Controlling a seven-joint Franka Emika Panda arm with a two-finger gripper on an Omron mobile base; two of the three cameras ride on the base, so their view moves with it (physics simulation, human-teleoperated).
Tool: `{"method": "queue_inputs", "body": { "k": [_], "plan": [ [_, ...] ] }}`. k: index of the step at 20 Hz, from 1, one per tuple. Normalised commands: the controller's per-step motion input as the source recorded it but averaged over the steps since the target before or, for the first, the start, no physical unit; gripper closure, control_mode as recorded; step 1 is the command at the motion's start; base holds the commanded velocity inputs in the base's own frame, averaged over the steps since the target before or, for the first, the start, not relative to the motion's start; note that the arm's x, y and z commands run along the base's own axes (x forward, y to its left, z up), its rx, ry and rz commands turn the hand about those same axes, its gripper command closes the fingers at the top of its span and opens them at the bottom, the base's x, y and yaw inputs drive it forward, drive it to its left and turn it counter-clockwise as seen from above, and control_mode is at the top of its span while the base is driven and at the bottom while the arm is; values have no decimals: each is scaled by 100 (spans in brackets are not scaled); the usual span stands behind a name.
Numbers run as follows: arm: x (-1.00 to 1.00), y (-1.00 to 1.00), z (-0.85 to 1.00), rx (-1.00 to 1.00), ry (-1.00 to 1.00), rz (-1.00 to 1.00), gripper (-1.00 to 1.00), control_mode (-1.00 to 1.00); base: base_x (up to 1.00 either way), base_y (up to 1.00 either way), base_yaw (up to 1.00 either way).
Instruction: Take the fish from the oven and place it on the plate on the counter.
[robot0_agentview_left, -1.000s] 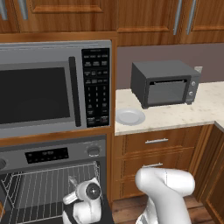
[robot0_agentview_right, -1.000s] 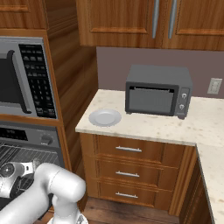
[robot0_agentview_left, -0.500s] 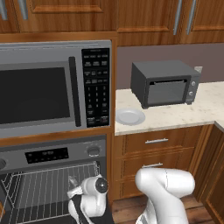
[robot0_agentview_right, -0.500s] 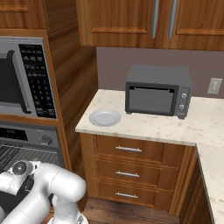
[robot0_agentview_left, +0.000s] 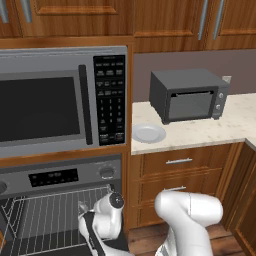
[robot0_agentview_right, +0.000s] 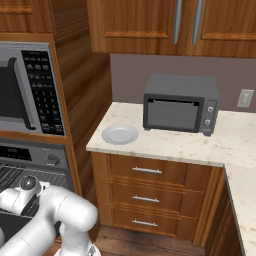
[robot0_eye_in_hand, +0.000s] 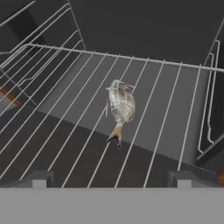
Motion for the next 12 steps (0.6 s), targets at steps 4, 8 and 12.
{"method": "queue_inputs", "body": {
  "k": [4,8,12],
  "plan": [
    [0,0,-8,0,-5,-1,-100,-100,0,0,0],
    [2,0,-4,2,-18,-6,-100,-100,0,0,0],
    [5,4,-1,2,-9,-12,-100,-100,0,0,0]
  ]
}}
